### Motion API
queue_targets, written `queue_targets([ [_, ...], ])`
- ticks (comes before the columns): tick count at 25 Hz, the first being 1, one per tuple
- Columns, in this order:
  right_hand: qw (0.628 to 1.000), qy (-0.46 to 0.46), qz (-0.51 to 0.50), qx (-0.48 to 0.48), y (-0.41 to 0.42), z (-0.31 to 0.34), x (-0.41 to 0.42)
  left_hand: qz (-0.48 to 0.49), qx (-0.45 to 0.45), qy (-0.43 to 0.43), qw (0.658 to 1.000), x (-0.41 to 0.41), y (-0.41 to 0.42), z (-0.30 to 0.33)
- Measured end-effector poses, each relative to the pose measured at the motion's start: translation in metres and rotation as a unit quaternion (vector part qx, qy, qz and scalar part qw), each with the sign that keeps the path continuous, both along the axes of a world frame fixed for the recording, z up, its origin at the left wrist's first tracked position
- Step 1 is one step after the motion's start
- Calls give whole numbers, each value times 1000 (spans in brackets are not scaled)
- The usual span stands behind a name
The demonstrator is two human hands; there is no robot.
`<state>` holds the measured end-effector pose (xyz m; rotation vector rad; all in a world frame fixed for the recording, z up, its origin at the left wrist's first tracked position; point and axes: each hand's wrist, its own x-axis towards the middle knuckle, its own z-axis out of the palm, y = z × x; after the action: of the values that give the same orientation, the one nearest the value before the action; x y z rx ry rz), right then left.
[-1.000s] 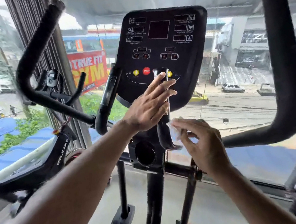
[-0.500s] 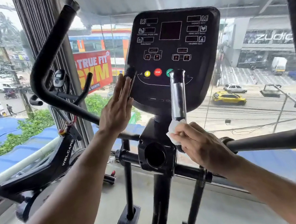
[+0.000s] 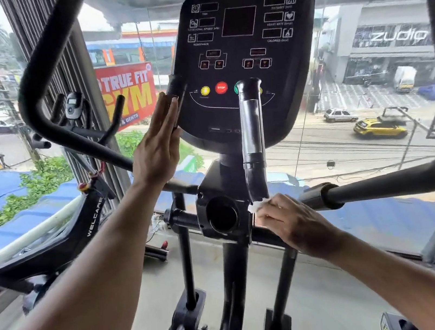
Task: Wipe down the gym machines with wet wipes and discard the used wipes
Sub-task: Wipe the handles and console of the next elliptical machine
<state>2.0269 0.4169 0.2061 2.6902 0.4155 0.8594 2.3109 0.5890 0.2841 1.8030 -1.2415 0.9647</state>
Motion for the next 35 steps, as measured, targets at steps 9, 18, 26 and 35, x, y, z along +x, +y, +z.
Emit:
queue_targets([
  [9,996,-64,5,61,17,84,22,-4,-11,9,1000,4,-3,-4],
  [18,998,10,-16,-66,24,27,8,6,-1,30,1000,0,-3,-4],
  [26,299,-228,23,926,77,-24,-7,-18,-7,11,1000,1,-4,-3],
  [35,181,-287,92,936,104,3,48,-16,-34,9,999,-1,-3,-1],
])
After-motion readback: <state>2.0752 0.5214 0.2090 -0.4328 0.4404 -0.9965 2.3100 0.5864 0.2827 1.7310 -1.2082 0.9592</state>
